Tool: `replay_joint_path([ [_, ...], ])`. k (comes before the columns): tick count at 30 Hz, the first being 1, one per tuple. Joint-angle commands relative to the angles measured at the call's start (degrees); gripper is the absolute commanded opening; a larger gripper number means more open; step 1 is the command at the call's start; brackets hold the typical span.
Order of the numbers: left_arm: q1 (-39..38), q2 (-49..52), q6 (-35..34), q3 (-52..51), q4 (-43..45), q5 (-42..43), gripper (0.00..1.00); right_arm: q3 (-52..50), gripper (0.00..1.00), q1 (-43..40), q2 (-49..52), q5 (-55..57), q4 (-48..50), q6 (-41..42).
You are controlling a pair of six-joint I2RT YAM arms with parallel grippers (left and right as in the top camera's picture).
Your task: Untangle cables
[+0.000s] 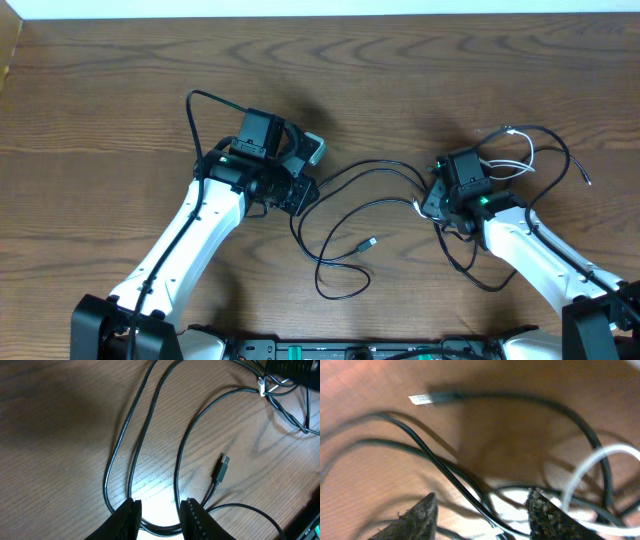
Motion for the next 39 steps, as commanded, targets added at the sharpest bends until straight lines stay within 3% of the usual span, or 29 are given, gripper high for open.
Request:
replay_joint_path([
  [1, -0.1, -0.3, 1.0, -0.1, -0.2, -0.5, 0.31, -0.3, 0.45, 0.2, -0.1, 1.7, 2.6, -0.7],
  [4, -0.1, -0.3, 1.0, -0.1, -0.2, -0.5, 0.31, -0.3, 0.37, 0.2, -0.1, 1.7, 3.8, -0.7],
  [12, -0.1, -0.3, 1.0, -0.1, -0.2, -0.5, 0.31, -1.5, 0.48, 0.2, -0.1, 1.8, -1.8, -4.8],
  [25, -0.1, -0.3, 1.0, -0.1, -0.2, -0.5, 0.31, -4.4, 0.47, 0.2, -0.1, 2.3, 0.1, -4.9],
  [27, -0.1, -0.3, 1.0, -0.1, -0.2, -0.5, 0.31, -4.4, 0.43, 0.2, -0.1, 1.6, 2.4, -4.9],
  [31, -0.1, -0.3, 1.0, -0.1, -0.2, -0.5, 0.31, -4.4, 0.20, 0.2, 0.0, 0.1, 7.6, -4.9],
  [34, -0.1, -0.3, 1.0, -0.1, -0.3, -0.5, 0.31, -4.4, 0.11, 0.4, 0.2, -0.3, 9.2, -3.6],
  [36, -0.1, -0.3, 1.0, -0.1, -0.2, -0.5, 0.31, -4.4, 0.12, 0.7, 0.7, -0.3, 9.3, -3.6],
  [39, -0.1, -0.3, 1.0, -0.1, -0.2, -0.5, 0.31, -4.4, 0.27, 1.4, 2.4, -0.3, 9.3, -3.6],
])
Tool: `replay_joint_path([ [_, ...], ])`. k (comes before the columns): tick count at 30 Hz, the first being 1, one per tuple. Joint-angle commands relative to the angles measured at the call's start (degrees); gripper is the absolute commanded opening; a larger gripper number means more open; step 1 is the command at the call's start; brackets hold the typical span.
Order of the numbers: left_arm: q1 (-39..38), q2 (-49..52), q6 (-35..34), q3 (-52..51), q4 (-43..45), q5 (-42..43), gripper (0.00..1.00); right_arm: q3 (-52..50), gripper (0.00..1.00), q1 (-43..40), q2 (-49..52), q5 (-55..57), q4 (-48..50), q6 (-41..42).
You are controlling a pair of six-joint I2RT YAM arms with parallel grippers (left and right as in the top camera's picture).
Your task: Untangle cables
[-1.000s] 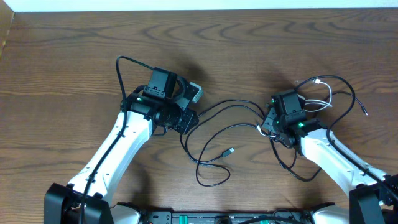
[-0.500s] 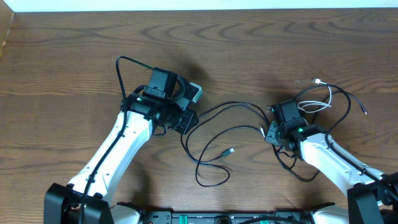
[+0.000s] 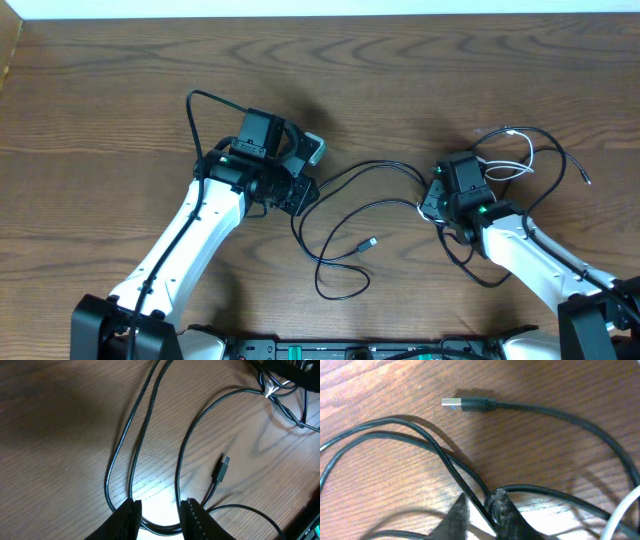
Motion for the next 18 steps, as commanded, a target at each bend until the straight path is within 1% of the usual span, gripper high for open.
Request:
replay_joint_path([
  [1, -0.1, -0.3, 1.0, -0.1, -0.2, -0.5, 0.31, -0.3, 0.31, 1.2, 2.8, 0.0, 0.1, 0.1],
  [4, -0.1, -0.3, 1.0, -0.1, -0.2, -0.5, 0.31, -0.3, 0.35, 1.6, 5.5, 0.1, 0.1, 1.0],
  [8, -0.1, -0.3, 1.0, -0.1, -0.2, -0.5, 0.31, -0.3, 0.34, 1.6, 10.2, -1.2, 2.8, 2.3],
  [9, -0.1, -0.3, 1.0, -0.1, -0.2, -0.5, 0.31, -0.3, 0.31, 1.6, 11.7, -2.3, 4.3, 2.3],
  [11, -0.1, -0.3, 1.0, -0.1, -0.2, -0.5, 0.31, -0.3, 0.17, 1.6, 14.4, -4.5, 7.8, 2.3],
  [13, -0.1, -0.3, 1.0, -0.1, -0.2, -0.5, 0.31, -0.3, 0.02, 1.6, 16.9, -6.9, 12.3, 2.3],
  [18, -0.1, -0.3, 1.0, -0.1, -0.4, -0.5, 0.31, 0.0, 0.01, 1.6, 20.5, -13.6, 25.5, 2.2],
])
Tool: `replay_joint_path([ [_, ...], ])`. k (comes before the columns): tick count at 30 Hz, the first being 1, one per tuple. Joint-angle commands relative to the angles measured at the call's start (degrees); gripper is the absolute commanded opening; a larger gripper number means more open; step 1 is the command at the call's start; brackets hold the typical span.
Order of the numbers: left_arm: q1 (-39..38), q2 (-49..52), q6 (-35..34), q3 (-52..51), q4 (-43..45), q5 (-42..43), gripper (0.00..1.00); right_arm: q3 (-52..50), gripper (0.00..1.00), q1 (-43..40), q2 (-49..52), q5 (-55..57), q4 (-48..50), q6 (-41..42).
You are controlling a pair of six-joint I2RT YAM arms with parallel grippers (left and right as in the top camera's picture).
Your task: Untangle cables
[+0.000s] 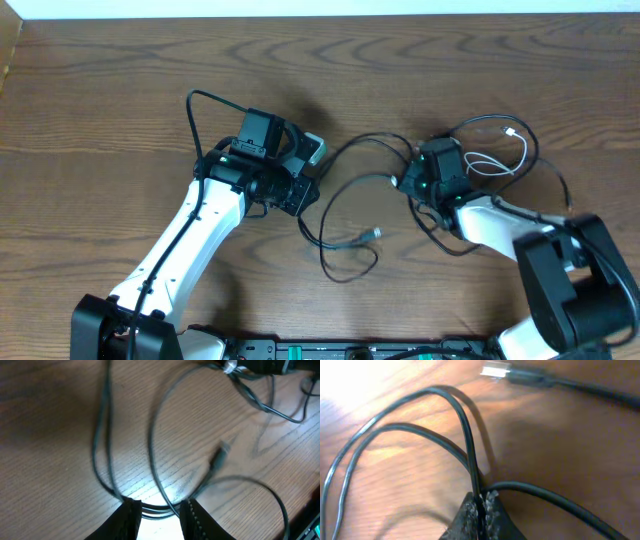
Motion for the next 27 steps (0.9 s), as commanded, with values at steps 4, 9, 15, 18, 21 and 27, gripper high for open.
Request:
replay_joint_path([
  [4, -0.1, -0.3, 1.0, -0.1, -0.3, -0.5, 0.31, -0.9, 0.01, 0.2, 4.9, -8.9, 10.1, 0.5],
  [9, -0.1, -0.3, 0.7, -0.1, -0.3, -0.5, 0.31, 6.1, 0.01, 0.3, 4.9, -14.5, 15.3, 0.5],
  [15, -0.1, -0.3, 0.7, -0.1, -1.4, -0.5, 0.31, 10.8, 0.99, 0.6, 4.9, -16.6, 10.3, -4.0],
  [18, -0.1, -0.3, 0.7, -0.1, -2.0, -0.5, 0.31, 11.8, 0.99, 0.6, 4.9, -13.9, 4.7, -7.6],
  [21, -0.1, -0.3, 0.7, -0.1, -2.2, -0.5, 0.31, 12.2, 0.99, 0.6, 4.8, -10.5, -2.3, -8.3],
  [27, -0.1, -0.3, 0.7, -0.1, -2.4, -0.5, 0.31, 12.2, 0.99, 0.5, 3.6, -6.3, -14.0, -4.2],
])
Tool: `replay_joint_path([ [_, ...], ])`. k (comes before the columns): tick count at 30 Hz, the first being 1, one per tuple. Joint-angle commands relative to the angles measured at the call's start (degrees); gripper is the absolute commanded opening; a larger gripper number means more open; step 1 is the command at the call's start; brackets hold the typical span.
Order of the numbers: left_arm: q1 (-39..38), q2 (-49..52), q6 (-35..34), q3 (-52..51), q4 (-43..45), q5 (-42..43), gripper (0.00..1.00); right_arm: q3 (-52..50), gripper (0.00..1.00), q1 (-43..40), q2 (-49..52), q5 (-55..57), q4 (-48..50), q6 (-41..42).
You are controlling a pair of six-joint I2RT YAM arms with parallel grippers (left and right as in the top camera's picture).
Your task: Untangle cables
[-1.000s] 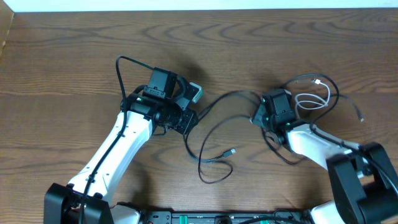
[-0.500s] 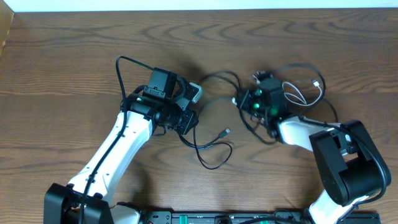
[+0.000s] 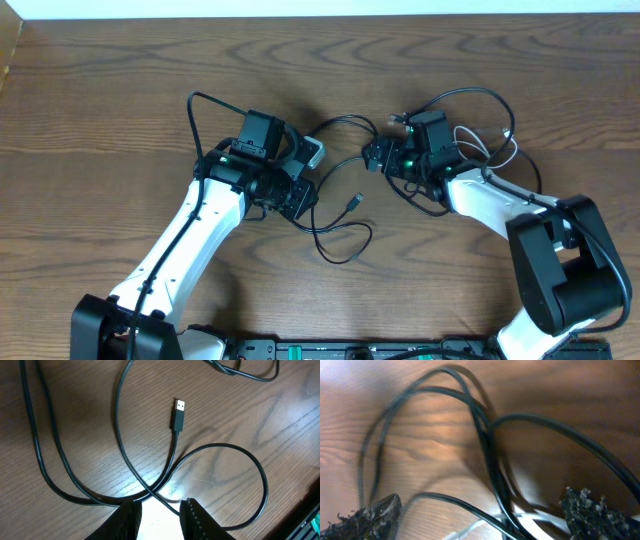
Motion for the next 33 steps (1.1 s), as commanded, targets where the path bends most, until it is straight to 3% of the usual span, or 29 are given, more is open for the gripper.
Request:
replay_joint_path([
  [1, -0.1, -0.3, 0.7, -0.1, -0.3, -0.5, 0.31, -0.5, 0.99, 0.3, -0.4, 4.6, -2.7, 1.7],
  [8, -0.1, -0.3, 0.8, -0.1, -0.3, -0.5, 0.31, -0.5, 0.99, 0.3, -4.4, -0.3, 6.5, -0.7],
  [12, -0.1, -0.3, 0.8, -0.1, -0.3, -0.5, 0.31, -0.5, 0.99, 0.3, -8.5, 4.2, 7.9, -0.1],
  [16, -0.1, -0.3, 0.8, -0.1, -0.3, -0.5, 0.31, -0.5, 0.99, 0.3, -12.7, 16.0, -4.9, 10.4],
  [19, -0.1, -0.3, 0.8, -0.1, 0.1, -0.5, 0.31, -0.5, 0.99, 0.3, -14.2, 18.2, -14.4, 15.8],
  [25, -0.1, -0.3, 0.8, -0.1, 0.8, -0.5, 0.31, -0.7, 0.99, 0.7, -14.1, 18.8, -20.3, 21.0],
  [26, -0.1, -0.3, 0.8, -0.1, 0.8, -0.5, 0.31, -0.7, 0.97, 0.7, -14.0, 19.6, -19.9, 21.0],
  [31, -0.1, -0.3, 0.8, -0.1, 0.7, -0.5, 0.31, -0.7, 0.46, 0.7, -12.9, 22.2, -19.3, 21.0],
  [33, -0.1, -0.3, 0.8, -0.1, 0.8, -0.5, 0.31, -0.7, 0.39, 0.7, -12.0, 22.7, -19.2, 21.0],
])
